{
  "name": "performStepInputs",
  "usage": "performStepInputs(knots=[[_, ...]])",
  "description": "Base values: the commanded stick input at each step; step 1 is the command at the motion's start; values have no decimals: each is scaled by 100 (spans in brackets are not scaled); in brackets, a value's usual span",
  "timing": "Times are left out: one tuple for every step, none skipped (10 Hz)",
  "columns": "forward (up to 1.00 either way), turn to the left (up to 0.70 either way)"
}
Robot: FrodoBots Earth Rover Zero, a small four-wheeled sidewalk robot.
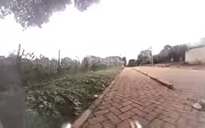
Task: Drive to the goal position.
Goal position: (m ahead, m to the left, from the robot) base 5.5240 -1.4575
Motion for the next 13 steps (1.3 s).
performStepInputs(knots=[[0, -19], [0, -55], [0, -70], [0, -70], [0, -70], [0, -70], [0, -70], [0, -70], [0, -70], [0, -70], [0, -70], [0, -70], [0, -70]])
